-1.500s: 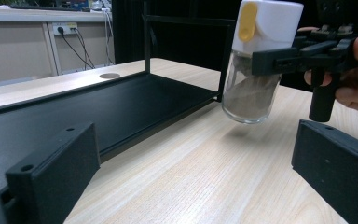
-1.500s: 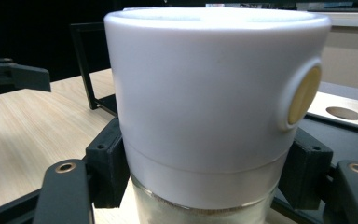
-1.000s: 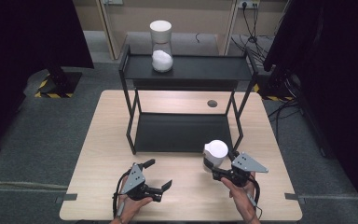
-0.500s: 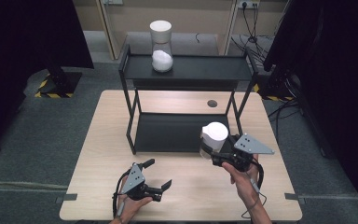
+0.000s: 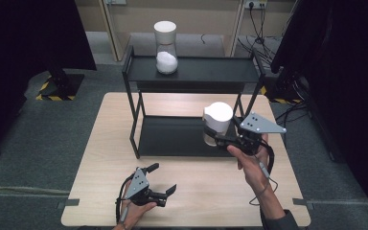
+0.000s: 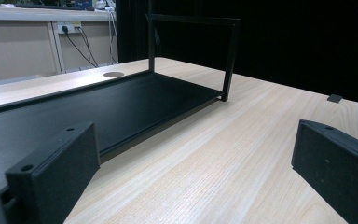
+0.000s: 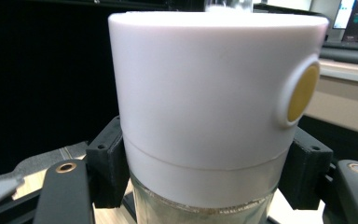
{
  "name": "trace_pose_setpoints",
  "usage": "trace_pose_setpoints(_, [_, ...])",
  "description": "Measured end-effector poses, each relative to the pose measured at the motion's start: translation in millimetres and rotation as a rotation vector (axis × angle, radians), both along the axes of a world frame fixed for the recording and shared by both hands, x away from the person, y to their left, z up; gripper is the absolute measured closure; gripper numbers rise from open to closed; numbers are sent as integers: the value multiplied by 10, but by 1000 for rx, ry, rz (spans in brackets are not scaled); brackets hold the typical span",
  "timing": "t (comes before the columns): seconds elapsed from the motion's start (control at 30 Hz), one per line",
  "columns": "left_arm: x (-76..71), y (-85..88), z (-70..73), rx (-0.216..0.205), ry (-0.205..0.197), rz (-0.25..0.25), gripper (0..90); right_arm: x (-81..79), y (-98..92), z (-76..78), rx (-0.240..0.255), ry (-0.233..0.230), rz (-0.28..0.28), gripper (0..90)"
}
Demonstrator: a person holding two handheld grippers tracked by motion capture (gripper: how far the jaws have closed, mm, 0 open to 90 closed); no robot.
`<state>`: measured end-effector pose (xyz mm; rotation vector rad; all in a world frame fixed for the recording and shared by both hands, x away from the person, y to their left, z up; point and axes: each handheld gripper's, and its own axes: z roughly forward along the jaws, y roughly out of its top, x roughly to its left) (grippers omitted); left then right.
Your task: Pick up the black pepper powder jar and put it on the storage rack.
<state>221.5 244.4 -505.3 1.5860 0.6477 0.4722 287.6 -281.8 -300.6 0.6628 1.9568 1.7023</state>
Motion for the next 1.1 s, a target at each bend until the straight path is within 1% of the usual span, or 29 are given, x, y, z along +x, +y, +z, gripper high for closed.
trace_pose_setpoints(0.2, [0,2,0,0,0,1,2,84,70,268,-10,1,14,308])
trace_pose_setpoints(0.3, [1,4,0,-1,2,2,2,135,115,371,-11,1,18,308])
trace_pose_setpoints(0.4, [0,5,1,-1,0,0,2,195,150,466,0,10,23,309])
trace_pose_setpoints(0.53, [2,7,-2,-3,2,2,2,245,197,588,-4,-1,24,308])
trace_pose_setpoints(0.63, [-1,8,0,-4,1,2,2,294,230,698,-1,1,23,308])
trace_pose_setpoints(0.87, [-1,10,1,-4,0,1,2,413,321,944,-6,3,0,309])
trace_pose_setpoints(1.1, [-2,11,0,-5,0,0,2,540,396,1082,-15,13,-30,309])
